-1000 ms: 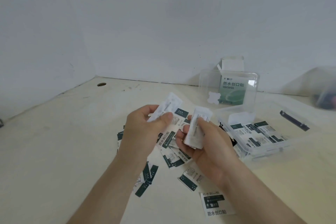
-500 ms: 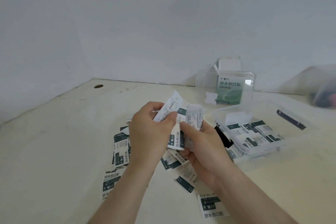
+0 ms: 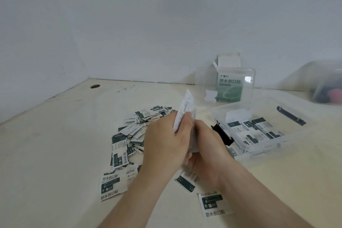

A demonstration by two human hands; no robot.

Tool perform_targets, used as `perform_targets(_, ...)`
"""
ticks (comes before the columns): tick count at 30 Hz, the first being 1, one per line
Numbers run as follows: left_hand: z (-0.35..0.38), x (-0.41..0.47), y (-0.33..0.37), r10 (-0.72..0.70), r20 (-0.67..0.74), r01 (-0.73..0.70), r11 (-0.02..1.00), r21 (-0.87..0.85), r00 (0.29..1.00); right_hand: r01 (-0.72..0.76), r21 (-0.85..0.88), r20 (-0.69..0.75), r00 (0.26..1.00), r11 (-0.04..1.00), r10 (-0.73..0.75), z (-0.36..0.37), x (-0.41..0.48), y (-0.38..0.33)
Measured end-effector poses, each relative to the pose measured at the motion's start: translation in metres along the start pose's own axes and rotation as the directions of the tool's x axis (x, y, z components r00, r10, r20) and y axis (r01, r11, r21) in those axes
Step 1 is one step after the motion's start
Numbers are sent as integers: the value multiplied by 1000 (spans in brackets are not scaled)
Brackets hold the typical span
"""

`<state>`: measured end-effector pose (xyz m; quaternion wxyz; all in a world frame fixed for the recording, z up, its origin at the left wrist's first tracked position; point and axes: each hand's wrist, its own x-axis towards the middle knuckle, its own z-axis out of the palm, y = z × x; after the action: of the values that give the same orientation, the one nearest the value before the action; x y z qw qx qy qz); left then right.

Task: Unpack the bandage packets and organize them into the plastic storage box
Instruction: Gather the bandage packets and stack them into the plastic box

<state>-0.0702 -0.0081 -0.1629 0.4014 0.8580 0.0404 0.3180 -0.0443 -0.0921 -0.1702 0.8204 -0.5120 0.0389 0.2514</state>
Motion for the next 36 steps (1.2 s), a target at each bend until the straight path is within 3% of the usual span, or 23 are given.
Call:
perform_targets(7, -2, 4, -15, -55, 55, 53, 998, 36, 997, 8, 35, -43, 999, 999, -7, -2, 3, -2)
perform_targets(9, -4, 1, -18, 32, 71, -47, 972, 229, 997, -1, 25, -1, 1000, 1000, 1, -3, 3, -2)
perform_targets(12, -5, -3, -17, 206, 112, -233, 795, 560, 972, 0, 8, 26, 1000, 1000, 0, -4, 6, 1)
perform_targets(14, -3, -6, -16, 190, 177, -259, 716, 648, 966, 18, -30, -2, 1000, 999, -18, -5, 6, 3)
perform_targets(17, -4, -7, -11, 129, 222, -249, 683, 687, 967, 39, -48, 20, 999, 998, -38, -6, 5, 4)
perform_targets(29, -12, -10, -10, 12, 324, -153, 898, 412, 946, 85, -38, 8, 996, 996, -84, -4, 0, -6)
perform_targets(32, -12, -7, -10, -2, 274, -63, 971, 229, 962, 104, -1, 51, 993, 995, -104, -3, -3, -8)
perform_targets(36, -15, -3, -5, -16, 114, 6, 995, 95, 993, 130, -1, 52, 990, 991, -130, -4, -1, -6)
